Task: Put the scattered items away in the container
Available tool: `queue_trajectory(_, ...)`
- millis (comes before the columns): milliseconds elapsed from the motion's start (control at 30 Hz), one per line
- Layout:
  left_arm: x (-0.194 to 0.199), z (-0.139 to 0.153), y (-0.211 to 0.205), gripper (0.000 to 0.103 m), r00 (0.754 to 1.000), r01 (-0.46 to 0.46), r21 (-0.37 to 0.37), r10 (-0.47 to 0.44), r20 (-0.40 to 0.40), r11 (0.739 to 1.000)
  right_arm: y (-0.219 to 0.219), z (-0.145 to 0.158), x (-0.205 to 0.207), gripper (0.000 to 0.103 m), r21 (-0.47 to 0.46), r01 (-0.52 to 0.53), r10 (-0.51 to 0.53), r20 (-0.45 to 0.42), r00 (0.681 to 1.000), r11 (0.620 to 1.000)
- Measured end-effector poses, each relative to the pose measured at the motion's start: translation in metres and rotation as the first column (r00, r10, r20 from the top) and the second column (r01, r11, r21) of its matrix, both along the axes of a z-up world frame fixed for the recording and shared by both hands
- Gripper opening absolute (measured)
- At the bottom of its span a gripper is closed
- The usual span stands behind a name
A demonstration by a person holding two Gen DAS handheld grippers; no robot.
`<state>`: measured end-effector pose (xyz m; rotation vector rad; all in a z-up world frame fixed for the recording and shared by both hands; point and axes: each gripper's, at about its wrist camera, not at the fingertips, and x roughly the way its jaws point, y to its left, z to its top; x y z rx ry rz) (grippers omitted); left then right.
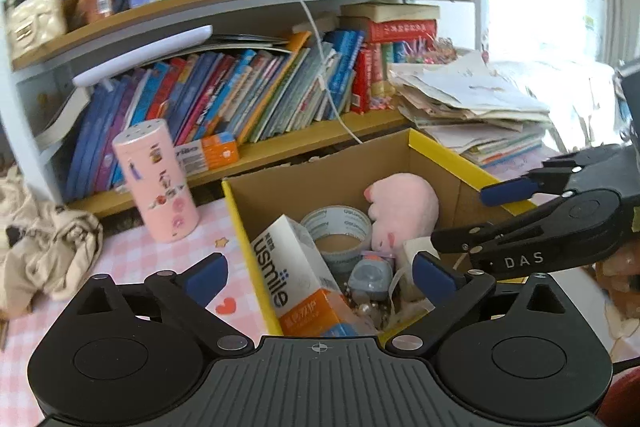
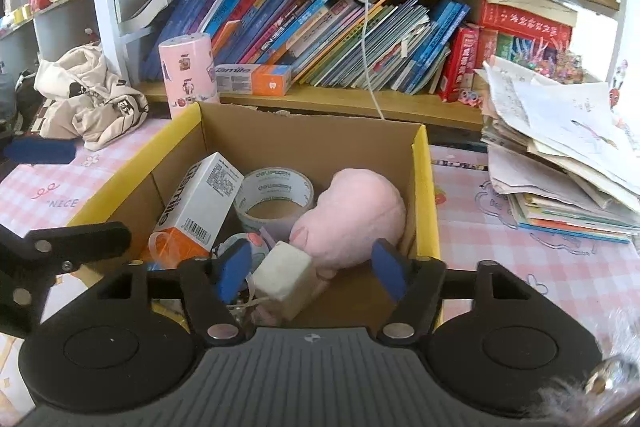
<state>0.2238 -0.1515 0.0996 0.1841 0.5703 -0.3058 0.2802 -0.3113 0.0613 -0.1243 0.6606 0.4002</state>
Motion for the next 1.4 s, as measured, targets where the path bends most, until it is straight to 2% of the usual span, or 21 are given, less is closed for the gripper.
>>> queue_trajectory(100, -0.009, 0.001, 0.003, 0.101, 1.0, -0.022, -0.026, 0.022, -0.015, 0.999, -0.001, 0.004, -0.011, 0.081, 0.001, 0.012, -0.012, 0.021, 1.0, 1.0)
queue_trajectory(200, -0.018, 0.0, 0.004, 0.101, 0.999, -0.034, -0.023, 0.034, -0.028, 0.999, -0.002, 0.006, -0.021, 0.086, 0.008, 0.022, -0.022, 0.035, 0.999, 1.0)
queue_trajectory(433, -0.039, -0.004, 0.011, 0.101, 0.993, -0.111, 0.0, 0.111, -0.032, 0.994, -0.001, 0.003, -0.045, 0.093, 0.025, 0.05, -0.051, 0.051, 0.997, 0.998)
queue_trajectory(633, -0.052, -0.009, 0.028, 0.101, 0.965, -0.262, -0.041, 0.26, -0.047, 0.964, 0.004, 0.002, -0.06, 0.096, 0.022, 0.033, -0.035, 0.071, 0.997, 0.999)
queue_trajectory(733, -0.059, -0.011, 0.035, 0.101, 0.951, -0.309, -0.051, 0.306, -0.048, 0.95, 0.008, -0.001, -0.065, 0.098, -0.003, 0.021, -0.021, 0.072, 0.997, 1.0)
queue_trajectory(833, -0.065, -0.011, 0.038, 0.101, 0.947, -0.32, -0.045, 0.318, -0.05, 0.946, 0.012, -0.002, -0.071, 0.098, -0.01, 0.011, -0.01, 0.067, 0.998, 1.0)
queue_trajectory(1000, -0.073, -0.007, 0.043, 0.101, 0.951, -0.308, -0.037, 0.308, -0.02, 0.951, 0.019, -0.003, -0.08, 0.098, -0.009, 0.015, -0.014, 0.049, 0.999, 1.0)
queue_trajectory(1133, -0.082, -0.007, 0.053, 0.101, 0.955, -0.296, -0.053, 0.295, -0.024, 0.954, 0.026, -0.003, -0.086, 0.098, -0.019, 0.03, -0.029, 0.03, 0.999, 0.999)
queue_trajectory(1267, -0.089, -0.008, 0.066, 0.101, 0.949, -0.315, -0.047, 0.314, -0.033, 0.948, 0.036, -0.005, -0.094, 0.098, -0.016, 0.034, -0.034, -0.014, 0.999, 0.999)
queue_trajectory(1400, -0.095, -0.008, 0.081, 0.101, 0.933, -0.358, -0.016, 0.357, -0.055, 0.933, 0.048, -0.007, -0.108, 0.099, -0.058, 0.017, -0.019, -0.025, 1.0, 0.998)
